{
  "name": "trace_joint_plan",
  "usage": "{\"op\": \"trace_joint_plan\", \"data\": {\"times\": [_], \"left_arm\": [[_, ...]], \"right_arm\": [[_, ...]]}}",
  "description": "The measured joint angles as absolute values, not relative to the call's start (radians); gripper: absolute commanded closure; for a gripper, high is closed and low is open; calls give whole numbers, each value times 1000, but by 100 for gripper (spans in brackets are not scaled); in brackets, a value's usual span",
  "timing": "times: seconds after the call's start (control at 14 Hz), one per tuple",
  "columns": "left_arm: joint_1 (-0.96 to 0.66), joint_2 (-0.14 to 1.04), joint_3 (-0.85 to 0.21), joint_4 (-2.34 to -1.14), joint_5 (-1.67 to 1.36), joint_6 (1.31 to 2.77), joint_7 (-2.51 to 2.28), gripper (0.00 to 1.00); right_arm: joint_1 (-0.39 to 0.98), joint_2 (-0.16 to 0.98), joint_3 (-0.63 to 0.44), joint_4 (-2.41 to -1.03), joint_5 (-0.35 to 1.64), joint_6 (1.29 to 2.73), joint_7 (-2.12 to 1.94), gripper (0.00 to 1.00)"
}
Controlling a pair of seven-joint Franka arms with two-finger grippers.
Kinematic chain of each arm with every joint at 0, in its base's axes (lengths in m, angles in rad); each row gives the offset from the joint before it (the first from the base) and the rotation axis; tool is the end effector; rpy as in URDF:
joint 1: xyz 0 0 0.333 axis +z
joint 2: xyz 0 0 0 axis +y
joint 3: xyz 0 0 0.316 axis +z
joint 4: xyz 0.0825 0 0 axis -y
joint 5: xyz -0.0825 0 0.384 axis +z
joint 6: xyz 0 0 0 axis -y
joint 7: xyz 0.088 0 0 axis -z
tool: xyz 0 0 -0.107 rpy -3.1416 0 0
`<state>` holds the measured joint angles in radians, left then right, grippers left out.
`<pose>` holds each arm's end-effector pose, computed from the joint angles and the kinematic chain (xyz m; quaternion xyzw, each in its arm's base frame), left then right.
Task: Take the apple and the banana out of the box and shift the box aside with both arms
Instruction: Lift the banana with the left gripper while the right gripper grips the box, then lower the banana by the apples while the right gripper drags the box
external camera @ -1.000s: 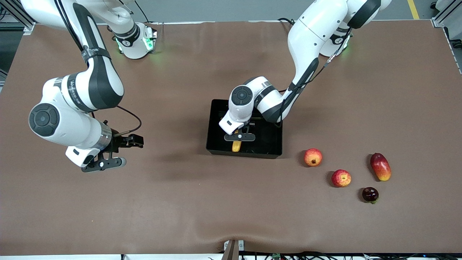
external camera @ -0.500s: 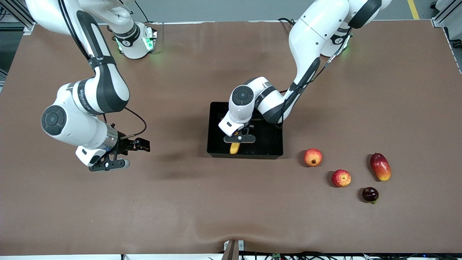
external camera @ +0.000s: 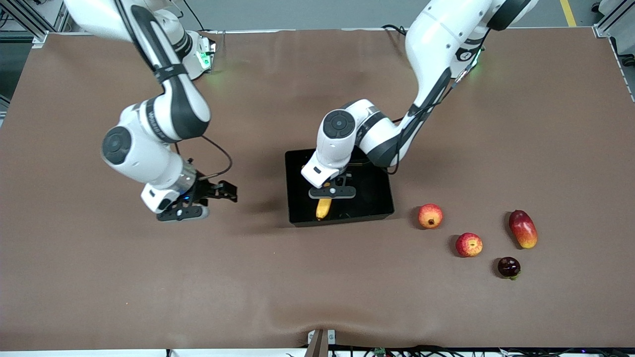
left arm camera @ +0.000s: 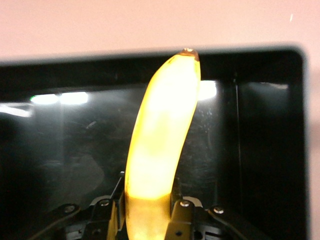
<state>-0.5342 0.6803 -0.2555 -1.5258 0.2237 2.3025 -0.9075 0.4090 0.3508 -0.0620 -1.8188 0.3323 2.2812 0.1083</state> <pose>0.5317 -0.4856 0.2792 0.9979 0.0212 0.0474 0.0396 0.6074 0.2311 0.3579 -0.9909 -0.0199 -0.0274 0.1304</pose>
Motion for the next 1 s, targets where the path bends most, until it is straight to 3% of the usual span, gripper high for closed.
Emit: {"op": "trace_joint_plan", "data": {"times": [0.5, 1.0], "left_arm": [[-415, 490, -255, -1525, 224, 2035, -860, 100], [-181, 461, -251, -1546, 224, 1920, -592, 100]], "right_arm": [[526, 377, -61, -1832, 332, 2367, 127, 0], [657, 534, -61, -1815, 332, 2537, 127, 0]]}}
